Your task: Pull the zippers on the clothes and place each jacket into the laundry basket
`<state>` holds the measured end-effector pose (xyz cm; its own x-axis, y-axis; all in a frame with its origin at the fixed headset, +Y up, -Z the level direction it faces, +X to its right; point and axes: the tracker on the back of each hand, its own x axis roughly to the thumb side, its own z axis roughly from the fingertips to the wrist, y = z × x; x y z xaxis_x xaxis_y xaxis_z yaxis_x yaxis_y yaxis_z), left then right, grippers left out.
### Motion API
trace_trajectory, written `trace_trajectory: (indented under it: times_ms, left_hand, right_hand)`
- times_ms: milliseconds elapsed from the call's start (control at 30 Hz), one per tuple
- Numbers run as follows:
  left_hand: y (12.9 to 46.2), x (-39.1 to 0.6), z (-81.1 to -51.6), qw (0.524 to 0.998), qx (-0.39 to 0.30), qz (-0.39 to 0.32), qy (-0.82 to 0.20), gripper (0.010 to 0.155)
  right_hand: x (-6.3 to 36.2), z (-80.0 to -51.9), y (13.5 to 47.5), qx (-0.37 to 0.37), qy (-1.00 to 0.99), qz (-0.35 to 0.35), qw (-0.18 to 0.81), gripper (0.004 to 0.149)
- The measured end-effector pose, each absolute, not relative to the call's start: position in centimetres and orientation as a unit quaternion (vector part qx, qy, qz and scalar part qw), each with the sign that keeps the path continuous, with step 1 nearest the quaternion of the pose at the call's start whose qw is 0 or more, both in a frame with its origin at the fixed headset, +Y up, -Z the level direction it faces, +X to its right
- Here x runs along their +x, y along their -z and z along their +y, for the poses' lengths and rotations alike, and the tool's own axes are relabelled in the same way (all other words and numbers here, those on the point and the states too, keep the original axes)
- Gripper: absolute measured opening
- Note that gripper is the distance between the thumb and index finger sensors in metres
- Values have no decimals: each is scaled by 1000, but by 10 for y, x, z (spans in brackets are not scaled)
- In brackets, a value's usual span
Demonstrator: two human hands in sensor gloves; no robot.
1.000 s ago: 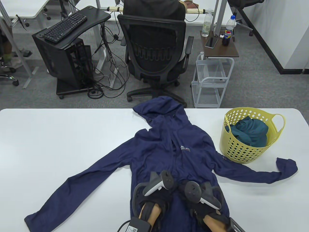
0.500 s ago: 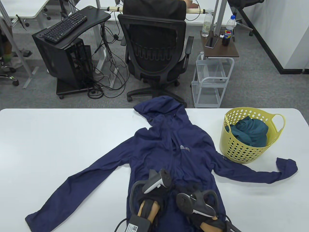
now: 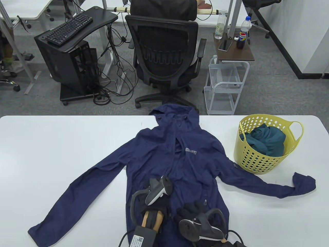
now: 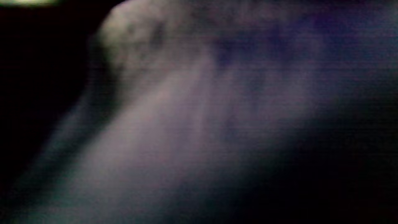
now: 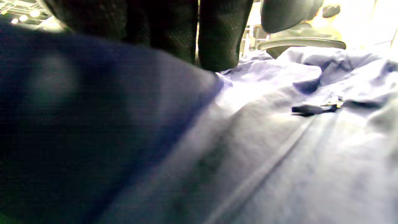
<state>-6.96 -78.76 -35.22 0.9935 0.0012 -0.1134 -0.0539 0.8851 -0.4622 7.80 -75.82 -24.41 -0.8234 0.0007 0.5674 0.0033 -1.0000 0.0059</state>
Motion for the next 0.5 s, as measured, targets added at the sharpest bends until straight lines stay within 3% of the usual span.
trace_trajectory:
  times_ms: [167,500]
  left_hand:
    - [352,-73,-788,972,-224,67,-9,55]
    - [333,-60,-762,987,-154,0,-38,55]
  right_hand:
    - [75,-765,246,-303,953,-24,-1,45]
    - [106,-772,281,-184,981,-37,-44,45]
